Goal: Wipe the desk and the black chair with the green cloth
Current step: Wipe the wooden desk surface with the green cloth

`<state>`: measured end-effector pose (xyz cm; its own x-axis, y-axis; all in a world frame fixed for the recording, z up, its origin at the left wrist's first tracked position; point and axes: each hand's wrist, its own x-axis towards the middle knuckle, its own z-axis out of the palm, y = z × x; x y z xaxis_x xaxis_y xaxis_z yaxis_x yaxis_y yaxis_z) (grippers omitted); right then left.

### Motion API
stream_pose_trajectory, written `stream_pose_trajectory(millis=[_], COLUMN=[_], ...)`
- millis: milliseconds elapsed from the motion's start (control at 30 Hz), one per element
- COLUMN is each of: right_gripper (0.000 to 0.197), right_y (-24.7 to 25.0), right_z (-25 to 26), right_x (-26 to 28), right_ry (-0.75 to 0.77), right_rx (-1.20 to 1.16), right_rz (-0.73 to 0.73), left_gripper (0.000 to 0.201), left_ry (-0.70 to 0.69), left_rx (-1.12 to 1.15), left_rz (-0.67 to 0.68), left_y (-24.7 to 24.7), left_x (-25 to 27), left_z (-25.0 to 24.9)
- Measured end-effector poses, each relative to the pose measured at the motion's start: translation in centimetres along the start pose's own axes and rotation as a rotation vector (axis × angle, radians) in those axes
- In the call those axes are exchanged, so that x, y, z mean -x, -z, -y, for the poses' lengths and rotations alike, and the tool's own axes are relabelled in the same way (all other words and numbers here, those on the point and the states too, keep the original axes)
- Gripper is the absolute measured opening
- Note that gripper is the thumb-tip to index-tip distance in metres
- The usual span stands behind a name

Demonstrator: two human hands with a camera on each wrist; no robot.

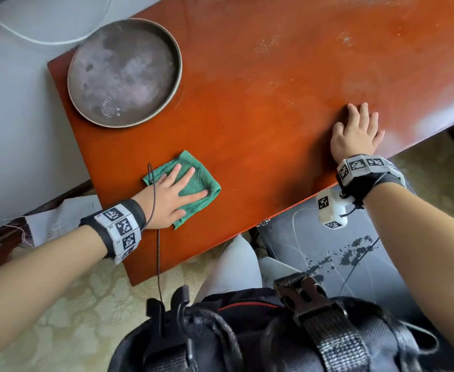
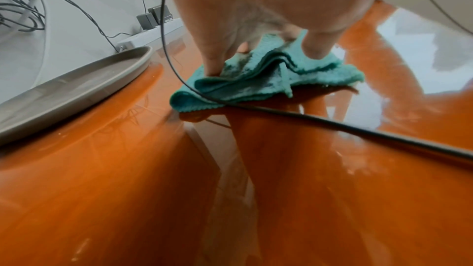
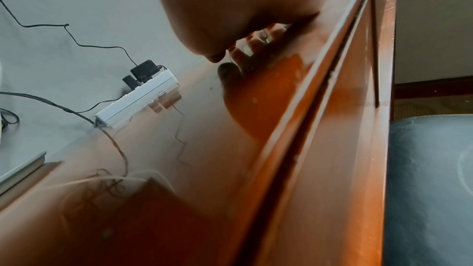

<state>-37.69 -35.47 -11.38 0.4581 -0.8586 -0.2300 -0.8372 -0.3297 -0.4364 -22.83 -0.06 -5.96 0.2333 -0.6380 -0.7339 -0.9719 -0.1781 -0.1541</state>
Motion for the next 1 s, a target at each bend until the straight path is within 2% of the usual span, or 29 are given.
stream_pose_trajectory(millis=[200,333,533,800,900,1000], right_gripper=[0.052,0.051,0.051,0.05,0.047,0.043], right_y=[-0.3,-0.4,-0.7,-0.5,-0.6,-0.5], right_z=[-0.1,0.0,0.3,0.4,0.5,0.7], right_x=[0.0,0.0,0.2,-0.1,-0.1,-0.2], right_ry=[0.001,-0.002,-0.025,-0.049,-0.058,-0.092], right_rx=[0.021,0.016,0.018,0.022,0.008,-0.009], right_rz=[-0.007,-0.017,-0.055,-0.033,-0.048,-0.076], left_gripper=[0.062,0.062,0.059,0.054,0.052,0.054], left_ry=[-0.054,-0.03,0.117,0.157,0.154,0.134], left_rx=[-0.015,0.019,0.231,0.516,0.538,0.463], left_rz=[-0.007,-0.016,-0.1,-0.089,-0.113,-0.169], left_y=[0.3,1.5,5.5,12.4,12.0,9.1], left_x=[0.3,-0.4,-4.0,-9.6,-9.5,-8.1], left_z=[-1.7,-3.5,-7.0,-5.4,-5.2,-4.9])
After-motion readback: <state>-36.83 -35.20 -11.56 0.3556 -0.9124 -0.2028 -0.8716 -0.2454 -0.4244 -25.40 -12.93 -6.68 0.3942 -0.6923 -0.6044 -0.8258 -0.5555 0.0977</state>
